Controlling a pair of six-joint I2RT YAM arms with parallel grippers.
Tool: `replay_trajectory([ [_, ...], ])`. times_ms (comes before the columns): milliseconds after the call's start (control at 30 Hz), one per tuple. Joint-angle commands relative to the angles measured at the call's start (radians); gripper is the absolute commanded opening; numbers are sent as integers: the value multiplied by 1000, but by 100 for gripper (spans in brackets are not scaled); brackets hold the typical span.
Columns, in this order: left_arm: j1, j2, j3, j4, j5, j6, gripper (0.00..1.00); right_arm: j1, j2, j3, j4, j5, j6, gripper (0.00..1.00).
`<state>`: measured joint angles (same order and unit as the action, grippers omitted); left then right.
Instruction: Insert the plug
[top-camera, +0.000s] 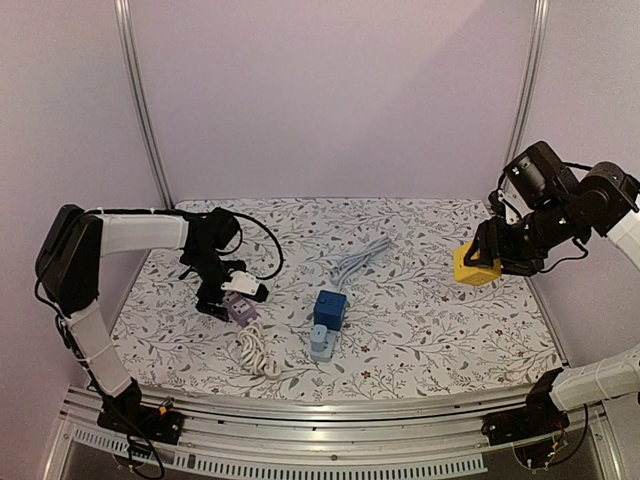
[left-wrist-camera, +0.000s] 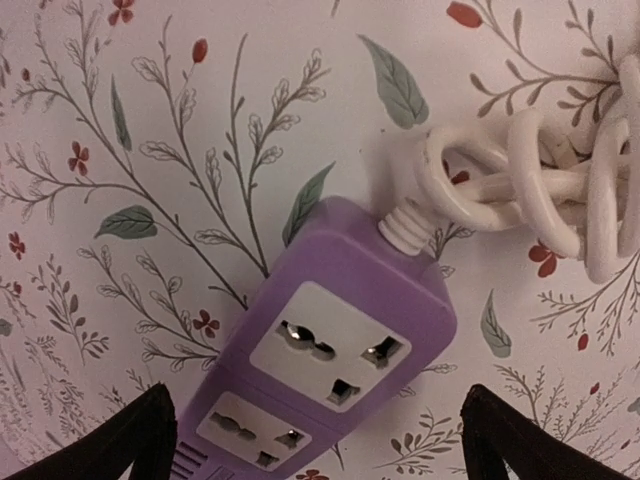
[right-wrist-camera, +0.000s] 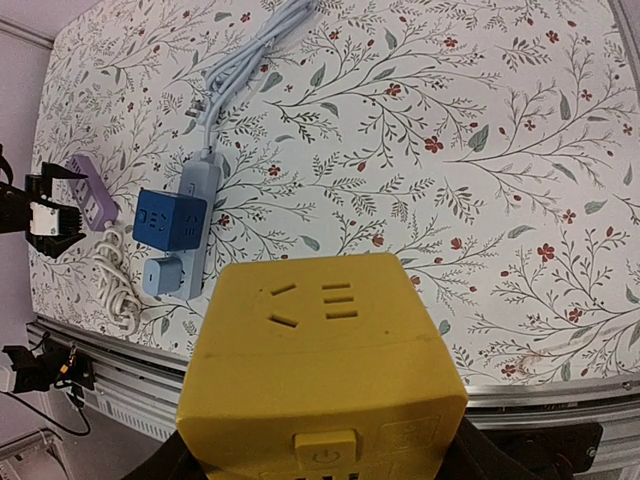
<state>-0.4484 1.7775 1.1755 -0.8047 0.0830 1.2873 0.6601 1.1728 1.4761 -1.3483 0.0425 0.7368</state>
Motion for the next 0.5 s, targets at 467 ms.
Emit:
replay_trajectory([
  [467,30,71,30,72,27,16,74,-2,-18,0,-26,5,57,0],
])
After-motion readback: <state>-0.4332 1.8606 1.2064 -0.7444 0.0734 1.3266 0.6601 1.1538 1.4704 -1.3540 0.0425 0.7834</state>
